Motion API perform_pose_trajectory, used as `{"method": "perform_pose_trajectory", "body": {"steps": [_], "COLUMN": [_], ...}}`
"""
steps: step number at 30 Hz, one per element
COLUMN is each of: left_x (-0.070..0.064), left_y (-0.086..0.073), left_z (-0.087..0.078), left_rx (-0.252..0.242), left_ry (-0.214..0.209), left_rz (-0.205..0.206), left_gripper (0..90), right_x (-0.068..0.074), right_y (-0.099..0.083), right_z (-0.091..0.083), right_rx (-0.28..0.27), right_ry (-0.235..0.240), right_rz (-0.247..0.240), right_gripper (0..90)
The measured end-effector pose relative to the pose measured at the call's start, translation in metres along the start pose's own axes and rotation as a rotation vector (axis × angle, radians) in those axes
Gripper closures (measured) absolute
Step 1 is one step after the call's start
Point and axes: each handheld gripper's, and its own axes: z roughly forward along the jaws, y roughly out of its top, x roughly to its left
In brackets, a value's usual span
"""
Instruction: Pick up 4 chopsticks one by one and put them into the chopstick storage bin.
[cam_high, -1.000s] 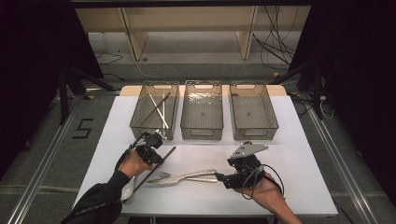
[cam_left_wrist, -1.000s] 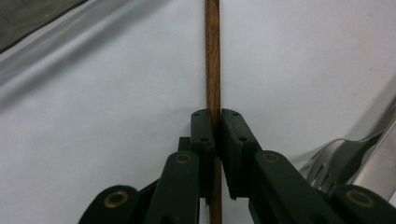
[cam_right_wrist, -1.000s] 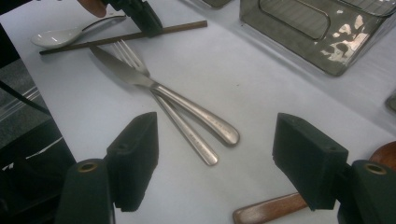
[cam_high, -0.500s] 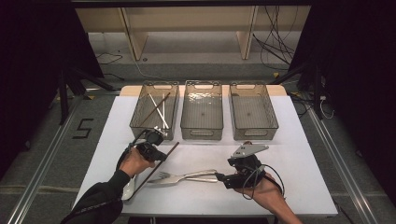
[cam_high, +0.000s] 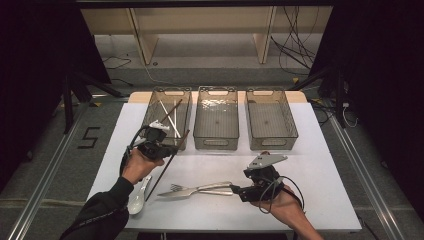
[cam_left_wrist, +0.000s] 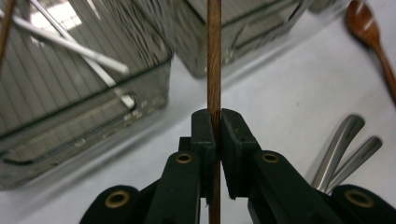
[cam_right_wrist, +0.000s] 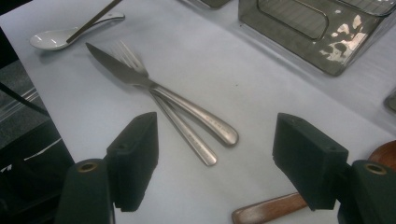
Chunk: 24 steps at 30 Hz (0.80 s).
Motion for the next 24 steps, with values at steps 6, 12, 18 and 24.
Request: {"method": "perform_pose_trajectory", "body": {"steps": [6,12,18,24], "left_x": [0.001,0.008,0.012,0.018], "left_y": [0.015,0.027,0.046,0.067], "left_z": [-0.016,-0.022,-0.034,-0.043], "left_rx": [-0.09,-0.151,-0.198,-0.234], "left_ry": [0.007,0.02,0.036,0.068], "left_rz": [0.0,-0.008,0.013,0.027], "left_gripper": [83.8,83.8,83.8,83.8], "right_x": [-0.001,0.0,-0.002,-0.001], "right_y": [0.0,0.0,0.0,0.0], "right_z": [0.0,0.001,0.0,0.0], "right_rx": [0.0,0.003,0.001,-0.001], "right_ry": [0.002,0.002,0.001,0.003], "right_rz": [0.006,0.003,0.009,0.006], "right_gripper": [32.1,32.1,32.1,32.1]}}
